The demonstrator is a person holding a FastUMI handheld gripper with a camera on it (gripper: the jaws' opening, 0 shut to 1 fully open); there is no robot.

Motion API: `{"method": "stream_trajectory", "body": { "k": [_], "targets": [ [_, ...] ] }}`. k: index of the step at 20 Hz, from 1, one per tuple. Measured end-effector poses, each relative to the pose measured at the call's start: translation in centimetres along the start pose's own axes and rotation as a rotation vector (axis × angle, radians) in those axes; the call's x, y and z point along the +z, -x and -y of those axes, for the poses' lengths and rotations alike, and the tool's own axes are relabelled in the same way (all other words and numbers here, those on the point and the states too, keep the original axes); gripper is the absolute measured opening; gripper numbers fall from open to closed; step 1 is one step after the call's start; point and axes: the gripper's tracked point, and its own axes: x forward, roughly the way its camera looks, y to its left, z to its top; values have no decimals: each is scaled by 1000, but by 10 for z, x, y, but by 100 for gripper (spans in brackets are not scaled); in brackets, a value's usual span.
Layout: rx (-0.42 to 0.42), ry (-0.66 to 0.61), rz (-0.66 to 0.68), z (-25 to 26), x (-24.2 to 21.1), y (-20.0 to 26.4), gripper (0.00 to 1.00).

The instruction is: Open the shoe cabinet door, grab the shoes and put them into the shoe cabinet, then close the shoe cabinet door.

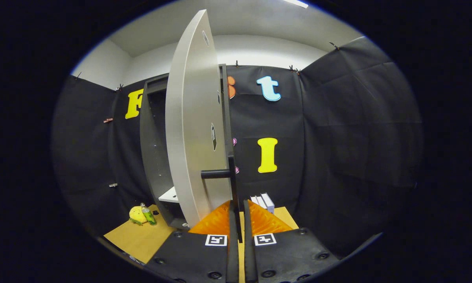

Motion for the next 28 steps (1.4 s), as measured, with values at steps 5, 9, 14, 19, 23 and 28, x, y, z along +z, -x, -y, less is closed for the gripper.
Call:
{"method": "stream_trajectory", "body": {
  "k": [5, 9, 14, 19, 23, 28],
  "targets": [
    [-1, 2, 2, 23, 1, 3, 46],
    [5, -13, -44, 41, -20, 27, 74],
    [-26, 46, -65, 60, -41, 62, 96],
    [-20, 27, -87, 61, -66, 99, 99],
    [-1, -14, -128, 51, -105, 121, 99],
    [40, -29, -200, 19, -158, 138, 98]
  ]
}}
